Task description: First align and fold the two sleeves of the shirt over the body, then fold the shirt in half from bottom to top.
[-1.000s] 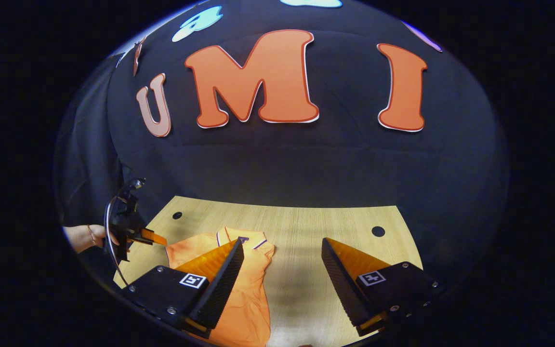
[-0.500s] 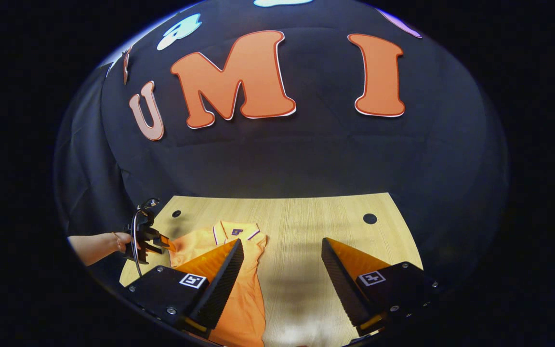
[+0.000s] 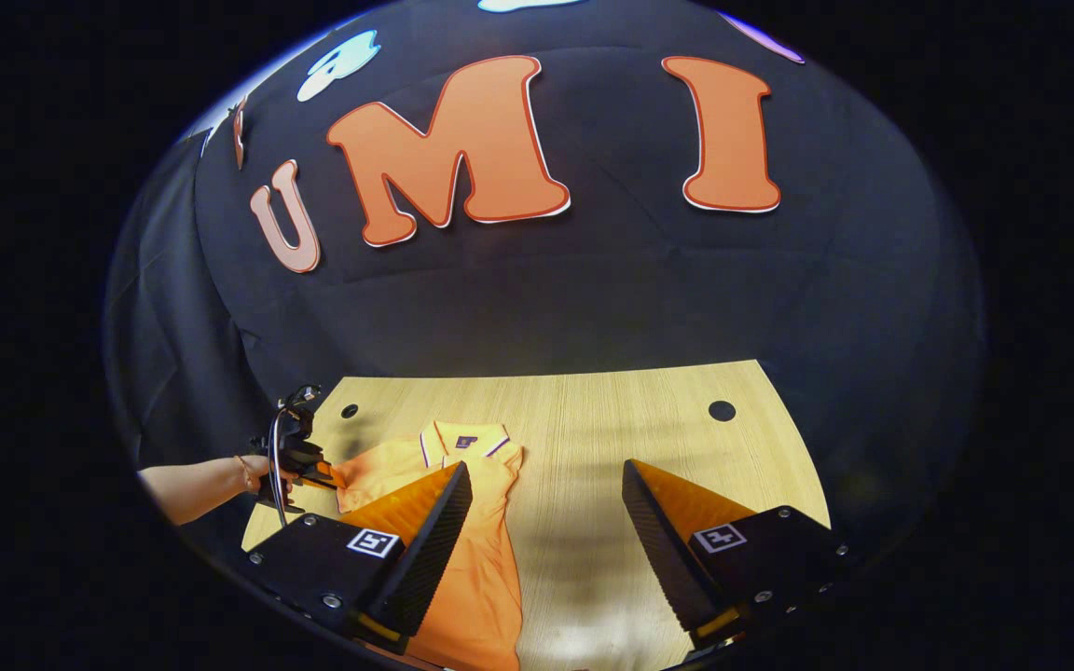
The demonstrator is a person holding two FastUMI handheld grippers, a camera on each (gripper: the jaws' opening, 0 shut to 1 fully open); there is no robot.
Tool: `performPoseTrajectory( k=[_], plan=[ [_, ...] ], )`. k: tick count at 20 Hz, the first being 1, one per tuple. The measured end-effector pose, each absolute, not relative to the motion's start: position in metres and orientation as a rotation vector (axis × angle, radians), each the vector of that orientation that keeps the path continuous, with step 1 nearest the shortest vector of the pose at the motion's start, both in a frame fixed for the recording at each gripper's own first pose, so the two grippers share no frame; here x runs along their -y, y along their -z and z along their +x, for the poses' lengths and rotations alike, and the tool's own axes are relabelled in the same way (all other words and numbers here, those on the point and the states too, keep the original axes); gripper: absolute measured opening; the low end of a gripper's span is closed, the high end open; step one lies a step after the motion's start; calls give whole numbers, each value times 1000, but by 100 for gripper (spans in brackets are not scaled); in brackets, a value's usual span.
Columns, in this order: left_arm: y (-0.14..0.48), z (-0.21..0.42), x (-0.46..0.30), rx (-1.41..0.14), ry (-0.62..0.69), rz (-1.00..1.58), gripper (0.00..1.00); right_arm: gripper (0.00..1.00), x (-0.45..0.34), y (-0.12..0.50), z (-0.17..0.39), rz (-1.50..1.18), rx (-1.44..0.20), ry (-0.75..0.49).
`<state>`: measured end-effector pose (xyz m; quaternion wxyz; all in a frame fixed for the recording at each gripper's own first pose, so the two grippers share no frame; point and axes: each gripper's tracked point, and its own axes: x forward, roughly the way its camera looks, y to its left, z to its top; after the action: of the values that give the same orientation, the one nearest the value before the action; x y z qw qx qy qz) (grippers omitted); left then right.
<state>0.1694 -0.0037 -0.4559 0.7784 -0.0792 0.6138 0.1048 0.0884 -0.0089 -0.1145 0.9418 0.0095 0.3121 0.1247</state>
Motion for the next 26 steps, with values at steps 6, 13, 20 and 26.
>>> performPoseTrajectory(
  k=[6,13,20,26],
  plan=[
    [422,180,0,-1237,-201,-129,23,99,8,111,84,28,-631,-251],
    [443,163,1,-1336,-268,-216,20,99,2,104,76,58,-620,-263],
    [453,160,-8,-1386,-298,-118,93,99,7,115,69,108,-647,-265],
    [460,164,13,-1391,-304,-151,64,99,19,123,75,153,-665,-262]
  ],
)
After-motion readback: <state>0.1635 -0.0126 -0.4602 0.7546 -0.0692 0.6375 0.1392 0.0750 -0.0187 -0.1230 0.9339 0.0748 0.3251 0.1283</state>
